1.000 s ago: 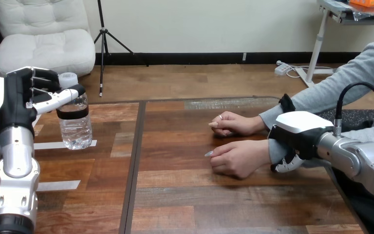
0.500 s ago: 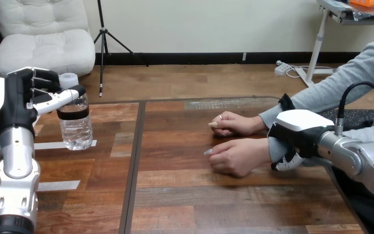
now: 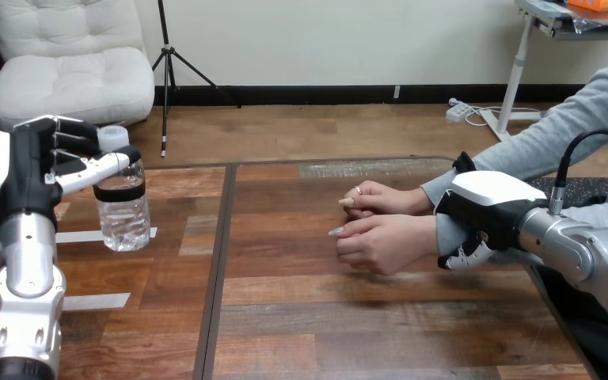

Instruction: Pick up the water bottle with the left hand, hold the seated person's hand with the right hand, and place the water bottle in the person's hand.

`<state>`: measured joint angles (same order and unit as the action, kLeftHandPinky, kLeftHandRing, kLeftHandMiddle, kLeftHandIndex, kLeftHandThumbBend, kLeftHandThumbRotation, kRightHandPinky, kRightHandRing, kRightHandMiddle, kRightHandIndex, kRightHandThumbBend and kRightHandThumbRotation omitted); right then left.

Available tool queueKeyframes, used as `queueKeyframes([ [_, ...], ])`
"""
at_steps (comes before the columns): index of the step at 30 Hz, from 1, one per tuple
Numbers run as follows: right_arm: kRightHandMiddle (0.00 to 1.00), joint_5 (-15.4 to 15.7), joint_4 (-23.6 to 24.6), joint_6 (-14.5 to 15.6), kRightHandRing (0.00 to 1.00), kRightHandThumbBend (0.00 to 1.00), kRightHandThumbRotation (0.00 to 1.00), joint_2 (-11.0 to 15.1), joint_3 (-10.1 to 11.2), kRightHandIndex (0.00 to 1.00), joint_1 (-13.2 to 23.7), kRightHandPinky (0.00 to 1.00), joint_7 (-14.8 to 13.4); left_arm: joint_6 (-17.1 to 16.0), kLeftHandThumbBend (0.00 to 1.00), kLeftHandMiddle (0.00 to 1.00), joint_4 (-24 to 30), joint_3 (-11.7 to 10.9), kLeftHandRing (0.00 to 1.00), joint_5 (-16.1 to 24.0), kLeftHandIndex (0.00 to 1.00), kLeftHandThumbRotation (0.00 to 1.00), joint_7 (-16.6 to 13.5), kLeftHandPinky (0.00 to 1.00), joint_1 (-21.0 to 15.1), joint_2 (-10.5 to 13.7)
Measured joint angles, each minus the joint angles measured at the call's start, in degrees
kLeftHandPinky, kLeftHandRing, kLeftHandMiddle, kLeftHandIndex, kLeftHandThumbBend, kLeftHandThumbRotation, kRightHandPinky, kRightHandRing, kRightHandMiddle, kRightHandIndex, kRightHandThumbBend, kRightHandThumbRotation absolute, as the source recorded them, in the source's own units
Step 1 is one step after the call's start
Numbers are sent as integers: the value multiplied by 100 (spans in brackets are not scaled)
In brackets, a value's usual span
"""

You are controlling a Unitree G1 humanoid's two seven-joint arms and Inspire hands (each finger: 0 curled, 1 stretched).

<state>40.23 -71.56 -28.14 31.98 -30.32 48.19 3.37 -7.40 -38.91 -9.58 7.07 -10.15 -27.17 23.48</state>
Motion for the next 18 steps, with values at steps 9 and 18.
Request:
queueKeyframes([
  [9, 39, -81, 7, -87, 32, 46, 1, 14, 120, 40, -1, 26, 0, 10, 72, 44, 83, -7, 37, -19, 46, 0, 34, 29, 82, -38],
  [18, 42, -177, 108, -90, 36, 47, 0, 59, 185, 42, -1, 31, 0, 18, 72, 44, 193, -6, 37, -9, 46, 0, 76, 29, 120, -129],
])
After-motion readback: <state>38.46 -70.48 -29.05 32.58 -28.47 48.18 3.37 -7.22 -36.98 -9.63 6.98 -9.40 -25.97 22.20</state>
